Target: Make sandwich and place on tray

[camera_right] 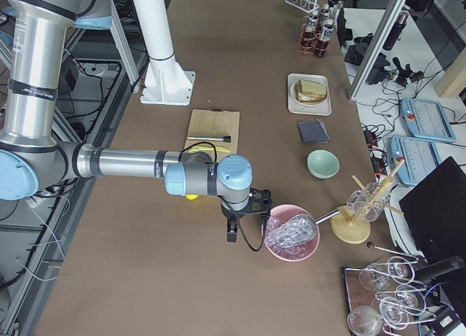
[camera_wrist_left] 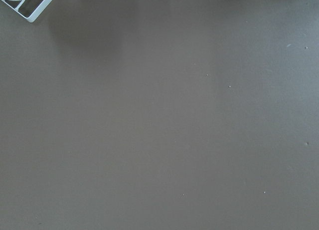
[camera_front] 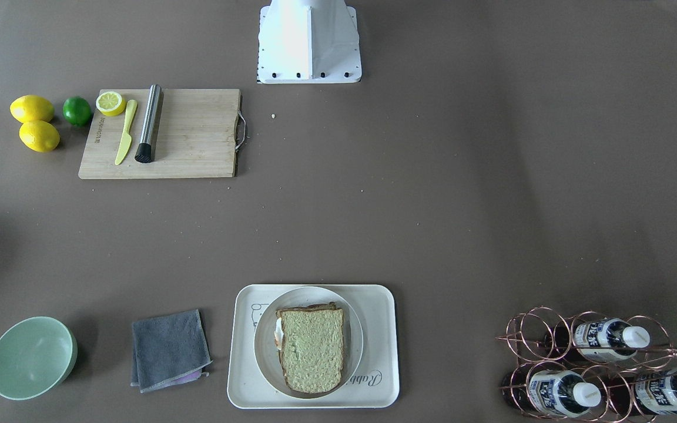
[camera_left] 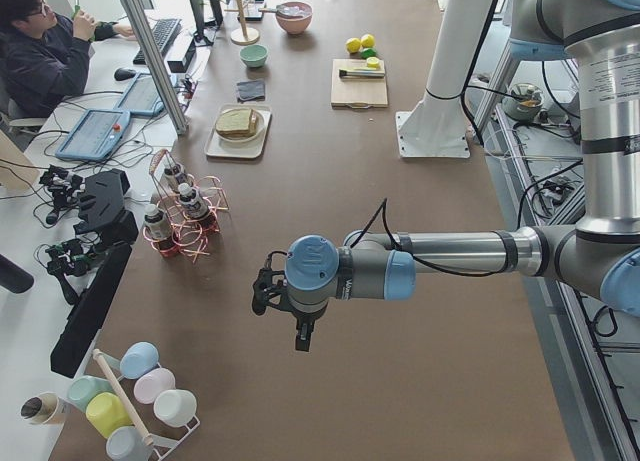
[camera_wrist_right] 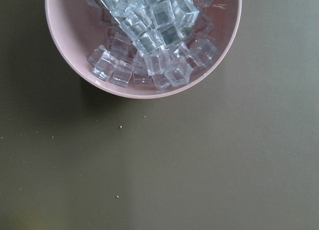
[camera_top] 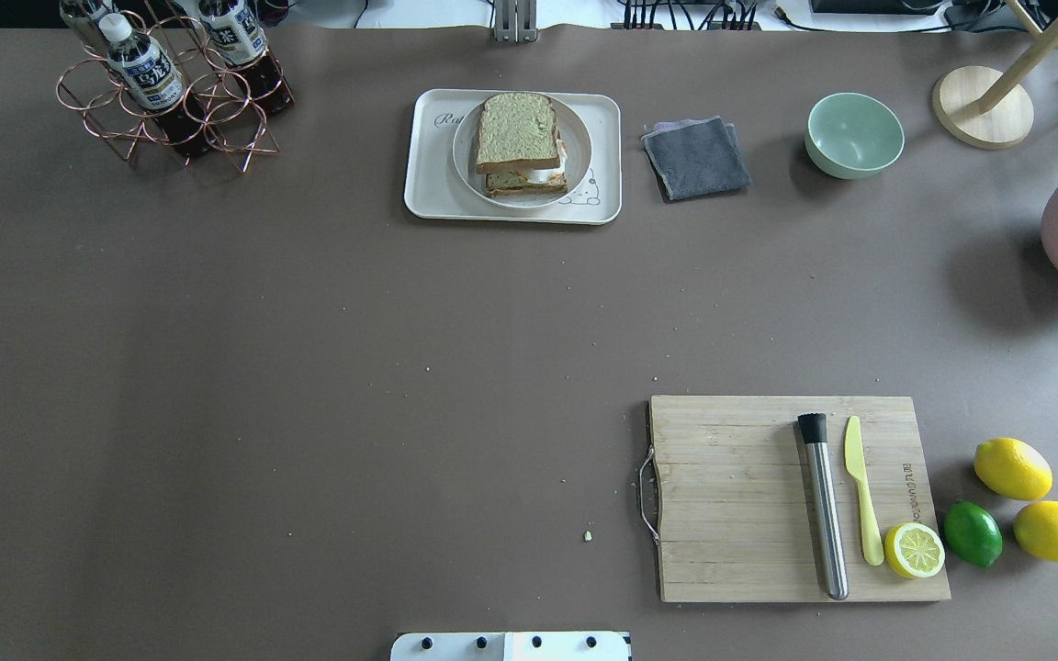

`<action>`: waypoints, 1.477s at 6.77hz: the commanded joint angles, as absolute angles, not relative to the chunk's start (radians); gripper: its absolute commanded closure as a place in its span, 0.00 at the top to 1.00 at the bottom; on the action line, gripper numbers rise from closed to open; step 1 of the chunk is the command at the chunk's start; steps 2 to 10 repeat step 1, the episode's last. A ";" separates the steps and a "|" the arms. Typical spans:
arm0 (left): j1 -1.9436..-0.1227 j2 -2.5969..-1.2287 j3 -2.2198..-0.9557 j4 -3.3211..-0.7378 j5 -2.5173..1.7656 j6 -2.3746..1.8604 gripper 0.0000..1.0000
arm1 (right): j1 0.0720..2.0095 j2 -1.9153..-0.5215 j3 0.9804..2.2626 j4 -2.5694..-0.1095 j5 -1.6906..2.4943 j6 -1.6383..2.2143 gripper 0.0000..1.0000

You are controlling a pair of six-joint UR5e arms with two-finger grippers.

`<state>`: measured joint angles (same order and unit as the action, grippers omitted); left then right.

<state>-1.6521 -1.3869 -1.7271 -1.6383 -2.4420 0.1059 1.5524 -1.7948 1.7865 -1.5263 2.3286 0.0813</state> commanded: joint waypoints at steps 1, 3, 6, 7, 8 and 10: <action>-1.652 -1.387 -1.727 -1.638 -2.442 0.106 0.98 | 1.552 -1.792 1.789 -1.526 2.330 0.081 1.00; -1.652 -1.387 -1.727 -1.638 -2.442 0.106 0.98 | 1.552 -1.792 1.789 -1.526 2.330 0.081 1.00; -1.652 -1.387 -1.727 -1.638 -2.442 0.106 0.98 | 1.552 -1.792 1.789 -1.526 2.330 0.081 1.00; -1.652 -1.387 -1.727 -1.638 -2.442 0.106 0.98 | 1.552 -1.792 1.789 -1.526 2.330 0.081 1.00; -1.652 -1.387 -1.727 -1.638 -2.442 0.106 0.98 | 1.552 -1.792 1.789 -1.526 2.330 0.081 1.00; -1.652 -1.387 -1.727 -1.638 -2.442 0.106 0.98 | 1.552 -1.792 1.789 -1.526 2.330 0.081 1.00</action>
